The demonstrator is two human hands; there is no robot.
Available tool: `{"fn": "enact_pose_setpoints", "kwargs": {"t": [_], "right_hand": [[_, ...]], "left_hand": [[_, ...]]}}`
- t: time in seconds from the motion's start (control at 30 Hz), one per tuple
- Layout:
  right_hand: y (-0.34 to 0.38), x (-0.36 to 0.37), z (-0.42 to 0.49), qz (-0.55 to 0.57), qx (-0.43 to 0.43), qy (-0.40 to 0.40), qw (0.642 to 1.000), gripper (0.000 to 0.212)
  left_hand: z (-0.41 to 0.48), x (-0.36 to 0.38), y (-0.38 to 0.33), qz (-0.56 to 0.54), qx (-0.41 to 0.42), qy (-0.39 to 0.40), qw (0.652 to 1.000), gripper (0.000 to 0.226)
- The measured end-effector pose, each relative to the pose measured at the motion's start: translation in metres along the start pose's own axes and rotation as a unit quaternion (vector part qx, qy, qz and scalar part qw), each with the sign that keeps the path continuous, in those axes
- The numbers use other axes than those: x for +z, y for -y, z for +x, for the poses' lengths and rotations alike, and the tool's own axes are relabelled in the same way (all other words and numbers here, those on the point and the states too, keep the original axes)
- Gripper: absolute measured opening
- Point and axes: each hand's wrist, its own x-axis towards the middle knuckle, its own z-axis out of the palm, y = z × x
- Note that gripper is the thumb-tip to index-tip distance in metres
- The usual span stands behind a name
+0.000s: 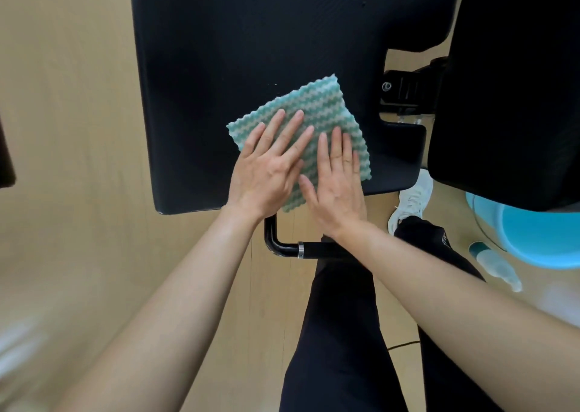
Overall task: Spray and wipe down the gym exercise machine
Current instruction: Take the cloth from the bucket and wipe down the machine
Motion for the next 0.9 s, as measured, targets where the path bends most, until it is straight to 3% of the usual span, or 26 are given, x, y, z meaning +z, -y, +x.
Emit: {"fn": "enact_pose_setpoints", "kwargs": {"t": [0.23, 0.5, 0.73, 0.9], "right_hand": [[-0.016, -0.04, 0.074, -0.073, -0.069, -0.021, 0.995, 0.08], [-0.034, -0.015, 0.014, -0.106, -0.101, 0.011, 0.989, 0.077], [-0.066, -0.003, -0.05, -0.026, 0.026, 0.031, 0.999, 0.084], [-0.078, -0.005, -0.055, 0.055, 0.146, -0.014, 0.988, 0.074]], "left_hand": [[0.036, -0.01, 0.007, -0.024, -0.101, -0.025, 0.994, 0.057], [-0.021, 0.016, -0.031, -0.048, -0.164, -0.005, 0.985, 0.064], [-0.051, 0.045, -0.096, -0.067, -0.091, 0.059, 0.992, 0.071], [-0.023, 0.046, -0.11, -0.065, -0.013, 0.079, 0.995, 0.069]]}}
